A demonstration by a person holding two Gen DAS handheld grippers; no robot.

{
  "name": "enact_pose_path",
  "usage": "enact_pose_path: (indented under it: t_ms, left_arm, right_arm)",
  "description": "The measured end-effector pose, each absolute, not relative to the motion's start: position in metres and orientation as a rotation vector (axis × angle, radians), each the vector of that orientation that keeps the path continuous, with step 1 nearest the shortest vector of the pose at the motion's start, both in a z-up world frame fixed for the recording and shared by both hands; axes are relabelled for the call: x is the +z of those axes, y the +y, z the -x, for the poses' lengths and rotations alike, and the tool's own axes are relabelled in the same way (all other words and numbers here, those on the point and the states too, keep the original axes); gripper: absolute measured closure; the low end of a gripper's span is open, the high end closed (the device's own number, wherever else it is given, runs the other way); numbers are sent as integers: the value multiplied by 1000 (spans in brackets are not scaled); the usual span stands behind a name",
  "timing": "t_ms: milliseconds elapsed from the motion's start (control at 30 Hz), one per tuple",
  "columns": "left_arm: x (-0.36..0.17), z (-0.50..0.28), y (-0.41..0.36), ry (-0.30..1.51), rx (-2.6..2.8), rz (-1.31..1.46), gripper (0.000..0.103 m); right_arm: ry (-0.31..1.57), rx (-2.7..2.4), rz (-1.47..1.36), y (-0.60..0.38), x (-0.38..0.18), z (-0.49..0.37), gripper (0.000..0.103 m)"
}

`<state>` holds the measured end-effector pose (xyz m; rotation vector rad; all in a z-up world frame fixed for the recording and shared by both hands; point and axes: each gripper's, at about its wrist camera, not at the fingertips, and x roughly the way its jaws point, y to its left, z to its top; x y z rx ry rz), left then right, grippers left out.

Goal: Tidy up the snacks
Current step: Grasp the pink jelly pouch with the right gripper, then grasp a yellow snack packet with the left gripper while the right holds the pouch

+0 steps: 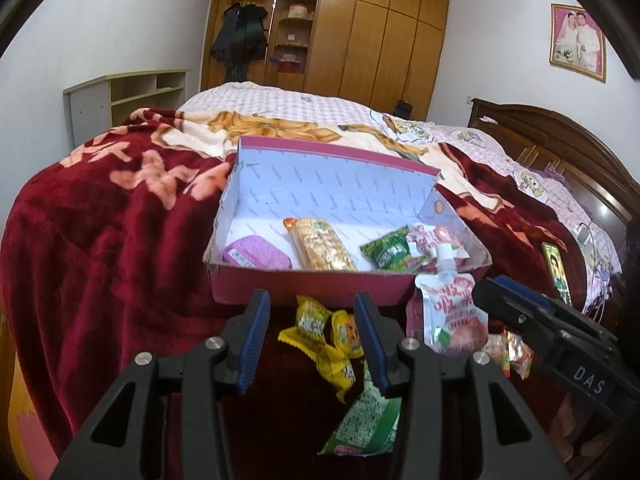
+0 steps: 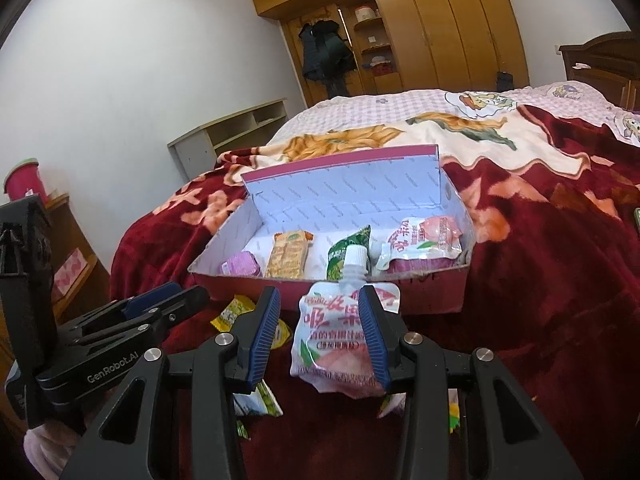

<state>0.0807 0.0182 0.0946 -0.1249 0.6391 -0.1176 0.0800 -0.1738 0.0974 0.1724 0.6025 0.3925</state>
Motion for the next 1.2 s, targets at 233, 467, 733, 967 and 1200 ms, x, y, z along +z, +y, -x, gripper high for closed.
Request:
enact_pose_path:
  t_ms: [233,467,733,967,1200]
  left_arm:
    - [84,-77,16,673,-130,125,57]
    - [74,-78,12,706,-130,124,57]
    - [74,-81,14,703,-118,128,57]
    - [71,-91,18,704,-85,119,57]
    - [62,-101,16,720,-74,93,57]
  right_arm:
    - [621,377,-175,-180,89,-75,61]
    - [636,363,-187,-185,82,-75,61]
    - [645,355,-190,-188,77,-75,61]
    - [646,358,-194,-188,74,-76,61]
    - [654,356,-207,-190,69,-78,61]
